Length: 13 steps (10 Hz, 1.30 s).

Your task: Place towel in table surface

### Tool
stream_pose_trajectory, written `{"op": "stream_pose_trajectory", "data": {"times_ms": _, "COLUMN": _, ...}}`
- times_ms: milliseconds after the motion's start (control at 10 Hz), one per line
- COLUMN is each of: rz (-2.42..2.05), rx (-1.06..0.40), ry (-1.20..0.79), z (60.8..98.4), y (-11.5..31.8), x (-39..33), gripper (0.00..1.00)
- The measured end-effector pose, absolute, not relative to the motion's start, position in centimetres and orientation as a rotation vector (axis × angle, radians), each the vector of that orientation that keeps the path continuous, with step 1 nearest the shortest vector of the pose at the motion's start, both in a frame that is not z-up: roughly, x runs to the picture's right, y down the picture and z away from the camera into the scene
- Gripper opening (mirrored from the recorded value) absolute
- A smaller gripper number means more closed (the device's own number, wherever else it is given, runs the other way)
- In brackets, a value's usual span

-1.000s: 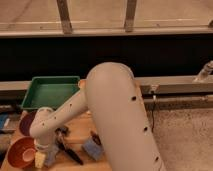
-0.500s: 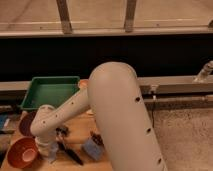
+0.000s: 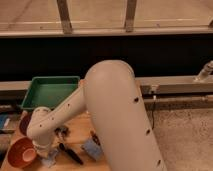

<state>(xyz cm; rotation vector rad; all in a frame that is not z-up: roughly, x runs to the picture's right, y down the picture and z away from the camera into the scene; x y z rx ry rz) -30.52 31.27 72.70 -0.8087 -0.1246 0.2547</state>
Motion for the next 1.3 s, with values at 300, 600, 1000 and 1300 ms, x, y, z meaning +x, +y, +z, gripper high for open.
{"op": "stream_pose_trajectory", "data": {"times_ms": 300, "rz": 0.252, "rx": -0.707, "ry": -0.119, "z": 69.1, "y": 28.1, "x": -30.3, "gripper": 0.0}}
{"op": "stream_pose_trajectory", "data": {"times_ms": 600, "rz": 0.276, "rx": -0.608, "ry": -0.086, "z": 66.6, "y": 24.6, "x": -28.7, "gripper": 0.0}}
{"op": "stream_pose_trajectory", "data": {"times_ms": 1000, "rz": 0.391, "rx": -0.593, "ry": -0.026, "z": 68.3, "y": 19.9, "x": -21.9, "gripper": 0.0}}
{"op": "stream_pose_trajectory", "data": {"times_ms": 1300, "rz": 0.53, "rx": -0.575, "ry": 0.003, "z": 68.4, "y": 16.0, "x": -14.8, "gripper": 0.0}}
